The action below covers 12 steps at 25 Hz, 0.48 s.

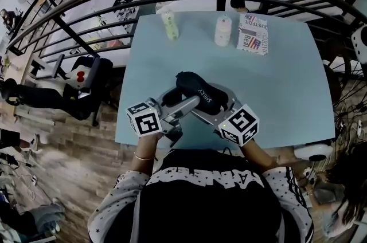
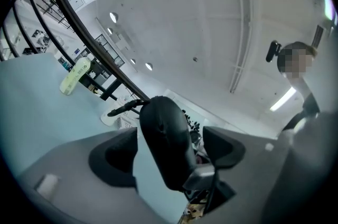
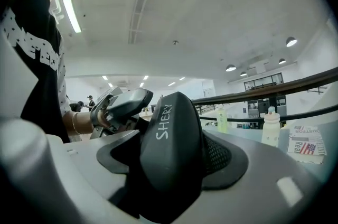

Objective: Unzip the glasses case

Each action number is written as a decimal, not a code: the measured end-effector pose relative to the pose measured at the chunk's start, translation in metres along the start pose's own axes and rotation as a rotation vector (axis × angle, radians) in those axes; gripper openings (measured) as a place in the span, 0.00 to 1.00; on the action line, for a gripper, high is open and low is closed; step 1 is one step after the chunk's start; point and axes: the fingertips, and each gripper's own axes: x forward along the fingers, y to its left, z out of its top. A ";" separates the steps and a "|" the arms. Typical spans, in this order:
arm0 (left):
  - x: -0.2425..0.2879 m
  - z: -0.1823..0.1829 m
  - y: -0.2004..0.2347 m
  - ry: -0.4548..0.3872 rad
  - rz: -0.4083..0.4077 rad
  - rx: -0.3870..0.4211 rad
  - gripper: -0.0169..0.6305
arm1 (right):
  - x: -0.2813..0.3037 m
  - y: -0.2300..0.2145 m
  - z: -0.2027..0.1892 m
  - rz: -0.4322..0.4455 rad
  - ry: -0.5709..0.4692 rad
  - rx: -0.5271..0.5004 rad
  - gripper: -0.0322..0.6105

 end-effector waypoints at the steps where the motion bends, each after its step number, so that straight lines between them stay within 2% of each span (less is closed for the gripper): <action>1: 0.001 0.001 -0.003 -0.002 -0.004 -0.001 0.03 | 0.000 0.004 0.000 0.013 0.005 -0.009 0.60; 12: 0.008 -0.006 -0.014 0.012 -0.045 0.016 0.03 | 0.003 0.035 -0.007 0.137 0.050 -0.086 0.60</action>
